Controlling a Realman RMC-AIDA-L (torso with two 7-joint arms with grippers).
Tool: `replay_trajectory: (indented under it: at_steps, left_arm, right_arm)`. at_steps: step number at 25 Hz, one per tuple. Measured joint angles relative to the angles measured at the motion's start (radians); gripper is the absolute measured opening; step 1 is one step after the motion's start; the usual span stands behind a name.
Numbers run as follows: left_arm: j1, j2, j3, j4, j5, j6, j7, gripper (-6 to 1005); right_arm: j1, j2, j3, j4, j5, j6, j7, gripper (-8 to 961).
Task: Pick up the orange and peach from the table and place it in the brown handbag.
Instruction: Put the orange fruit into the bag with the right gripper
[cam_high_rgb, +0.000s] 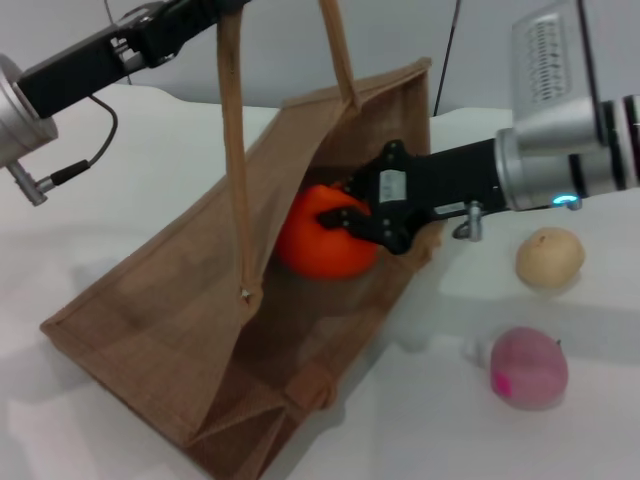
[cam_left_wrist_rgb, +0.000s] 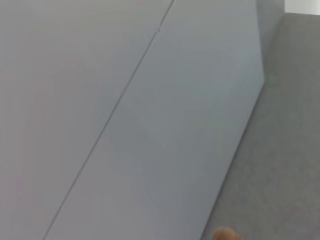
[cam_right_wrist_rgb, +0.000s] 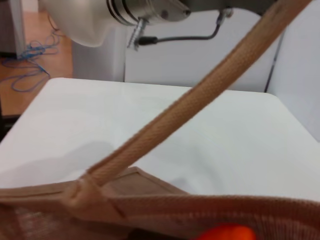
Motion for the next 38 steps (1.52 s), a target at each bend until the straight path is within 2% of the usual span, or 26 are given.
replay_trajectory:
  at_steps: [13, 23, 27, 36, 38]
  left_arm:
    - [-0.018, 0.007, -0.002, 0.001, -0.032, -0.057, -0.017, 119]
    - [-0.020, 0.008, -0.002, 0.000, -0.042, -0.069, -0.023, 119]
    - [-0.021, 0.008, -0.002, 0.000, -0.058, -0.087, -0.023, 119]
    - [0.001, 0.009, -0.030, 0.000, -0.066, -0.081, -0.019, 120]
    - [0.007, 0.009, -0.031, -0.001, -0.066, -0.075, -0.015, 120]
  right_arm:
    - [-0.001, 0.003, -0.471, -0.010, 0.349, 0.333, 0.000, 98]
    - [-0.005, 0.004, -0.733, -0.062, 0.538, 0.559, -0.008, 99]
    - [-0.004, 0.005, -0.784, -0.067, 0.571, 0.635, -0.008, 99]
    - [-0.009, 0.005, -0.787, -0.074, 0.574, 0.640, -0.010, 108]
    - [-0.010, 0.005, -0.792, -0.074, 0.575, 0.633, -0.010, 193]
